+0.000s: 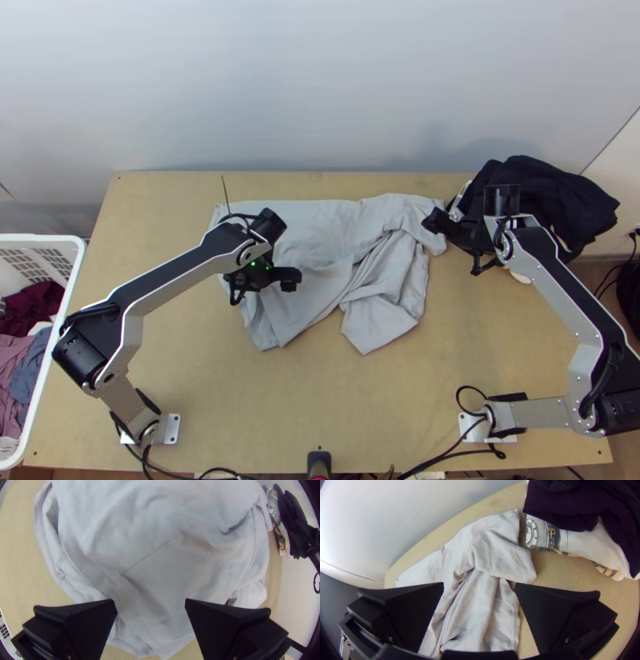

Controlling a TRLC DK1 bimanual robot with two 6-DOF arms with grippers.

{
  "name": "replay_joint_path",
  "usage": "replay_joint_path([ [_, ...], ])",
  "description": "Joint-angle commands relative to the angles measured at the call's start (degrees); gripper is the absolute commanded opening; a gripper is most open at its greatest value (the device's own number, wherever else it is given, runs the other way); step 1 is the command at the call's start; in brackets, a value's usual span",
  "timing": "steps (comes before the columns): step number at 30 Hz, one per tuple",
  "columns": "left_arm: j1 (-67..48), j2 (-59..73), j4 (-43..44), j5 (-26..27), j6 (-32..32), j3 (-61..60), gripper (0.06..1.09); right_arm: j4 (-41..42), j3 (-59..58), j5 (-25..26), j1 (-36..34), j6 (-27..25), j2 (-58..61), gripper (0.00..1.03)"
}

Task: Fold the t-shirt

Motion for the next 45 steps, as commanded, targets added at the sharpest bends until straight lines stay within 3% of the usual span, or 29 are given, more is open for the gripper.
replay_joint_path([
  [1, -1.5, 0.4, -0.7, 0.0, 0.0, 0.7, 1.01, 0.0, -0.7, -0.1, -0.1, 0.0, -0.2, 0.99],
  [16, 4.5, 2.0, 1.3, -3.8, -1.3, 1.2, 1.00, 0.3, -1.0, -0.1, 0.2, 0.0, 0.1, 0.99],
  [21, 4.7, 1.2, 1.2, -3.8, -1.9, 1.4, 0.89, 0.3, -1.0, -0.1, 0.2, 0.0, 0.4, 0.99],
  [25, 4.2, 1.4, 1.2, -3.8, -2.0, 1.4, 0.88, 0.3, -1.0, -0.1, 0.2, 0.0, 0.5, 0.99],
  [28, 4.0, 1.1, 1.4, -3.8, -2.8, 1.4, 0.69, 0.3, -1.1, -0.1, 0.2, 0.0, 0.5, 0.99],
  [32, 3.9, 1.1, 1.5, -4.6, -2.9, 1.4, 0.62, 0.4, -1.4, -0.1, 0.2, 0.0, 0.6, 0.99],
  [35, 3.8, 1.0, 1.7, -6.5, -3.1, 1.4, 0.42, 0.4, -1.5, -0.1, 0.2, 0.0, 0.6, 0.99],
  [36, 3.8, 0.8, 1.7, -6.8, -3.1, 1.4, 0.40, 0.4, -1.5, -0.1, 0.2, 0.0, 0.6, 0.99],
  [42, 4.0, -0.4, 0.7, -6.9, -3.0, 1.2, 0.41, 0.5, -2.1, -0.1, 0.2, 0.0, 0.7, 0.99],
  [45, 4.0, -1.5, 0.3, -6.9, -2.7, 1.2, 0.54, 0.5, -2.6, -0.1, 0.2, 0.0, 0.6, 0.99],
])
